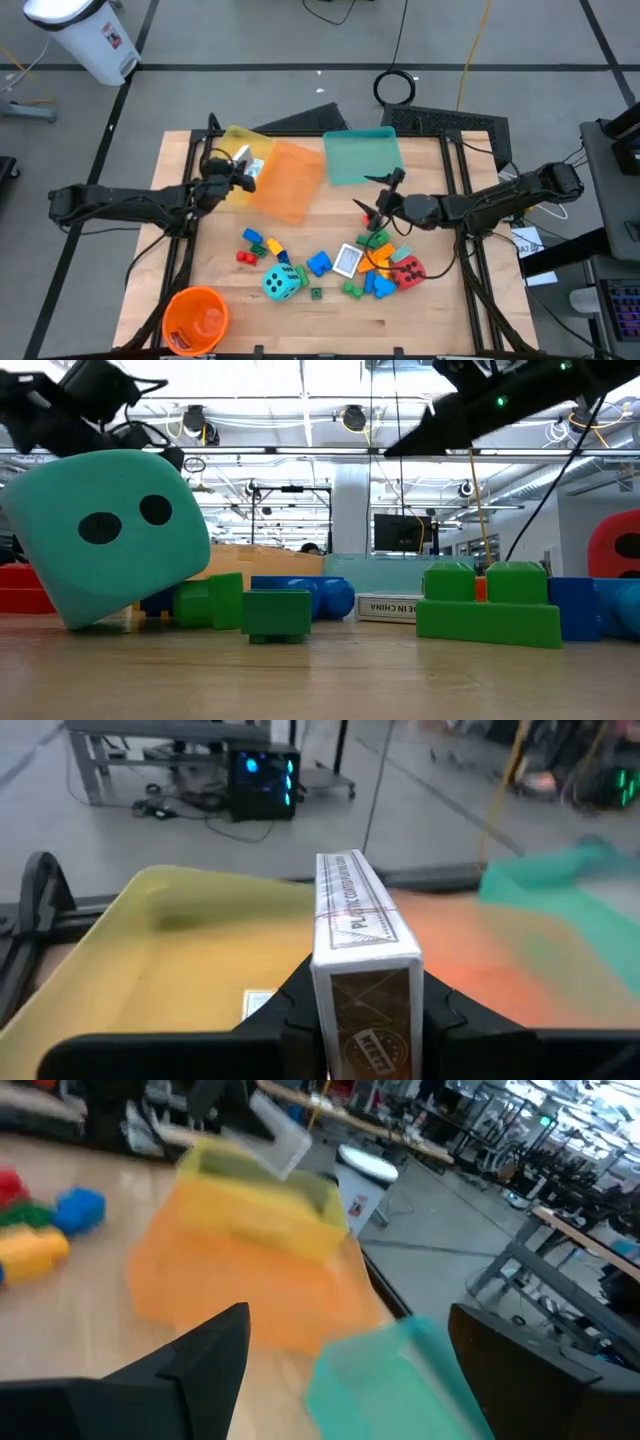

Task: Pick & Place Toys
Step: Put the brown deck of cards into the yellow bin, then put the gray deck of cards into the yellow bin

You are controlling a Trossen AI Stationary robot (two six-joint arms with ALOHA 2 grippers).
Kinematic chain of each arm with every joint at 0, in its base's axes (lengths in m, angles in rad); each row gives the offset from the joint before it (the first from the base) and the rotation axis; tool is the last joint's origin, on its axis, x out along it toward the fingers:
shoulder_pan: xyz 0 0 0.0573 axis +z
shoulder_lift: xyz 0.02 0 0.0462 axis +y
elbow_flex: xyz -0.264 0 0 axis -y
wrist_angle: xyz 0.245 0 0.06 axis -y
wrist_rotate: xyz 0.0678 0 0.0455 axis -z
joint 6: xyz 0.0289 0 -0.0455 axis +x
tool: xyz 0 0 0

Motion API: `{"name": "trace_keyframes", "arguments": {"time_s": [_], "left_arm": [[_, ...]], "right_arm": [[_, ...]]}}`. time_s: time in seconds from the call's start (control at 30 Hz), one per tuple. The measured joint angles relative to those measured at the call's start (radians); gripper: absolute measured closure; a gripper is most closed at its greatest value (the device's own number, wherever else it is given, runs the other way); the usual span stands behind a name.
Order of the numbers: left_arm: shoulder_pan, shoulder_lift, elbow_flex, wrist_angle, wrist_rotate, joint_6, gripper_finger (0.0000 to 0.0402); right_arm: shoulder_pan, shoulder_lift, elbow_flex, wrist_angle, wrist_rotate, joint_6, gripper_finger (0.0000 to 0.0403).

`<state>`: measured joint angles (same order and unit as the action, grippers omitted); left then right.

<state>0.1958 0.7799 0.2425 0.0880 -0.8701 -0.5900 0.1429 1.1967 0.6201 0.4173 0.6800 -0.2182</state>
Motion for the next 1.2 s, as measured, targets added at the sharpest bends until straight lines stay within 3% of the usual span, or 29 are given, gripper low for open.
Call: {"name": "trace_keyframes", "arguments": {"time_s": [0.27, 0.6, 0.8, 1.0, 1.2], "left_arm": [[0.074, 0.007, -0.073, 0.015, -0.004, -0.052, 0.0317], [0.14, 0.007, -0.074, 0.005, 0.006, -0.076, 0.0174], [0.166, 0.007, -0.074, -0.016, 0.043, -0.017, 0.0114], [0.159, -0.035, -0.018, -0.013, 0.125, 0.071, 0.0092], [0.124, -0.079, 0.093, -0.018, 0.286, 0.139, 0.01]], "right_arm": [[0.001, -0.001, 0.0, 0.012, -0.005, 0.015, 0.0095], [-0.005, 0.0, 0.0, 0.005, -0.005, 0.015, 0.0094], [-0.005, 0.0, 0.0, 0.003, -0.004, 0.023, 0.0094], [-0.004, 0.0, 0.0, -0.003, -0.004, 0.023, 0.0094], [-0.004, 0.0, 0.0, -0.003, -0.004, 0.021, 0.0094]]}}
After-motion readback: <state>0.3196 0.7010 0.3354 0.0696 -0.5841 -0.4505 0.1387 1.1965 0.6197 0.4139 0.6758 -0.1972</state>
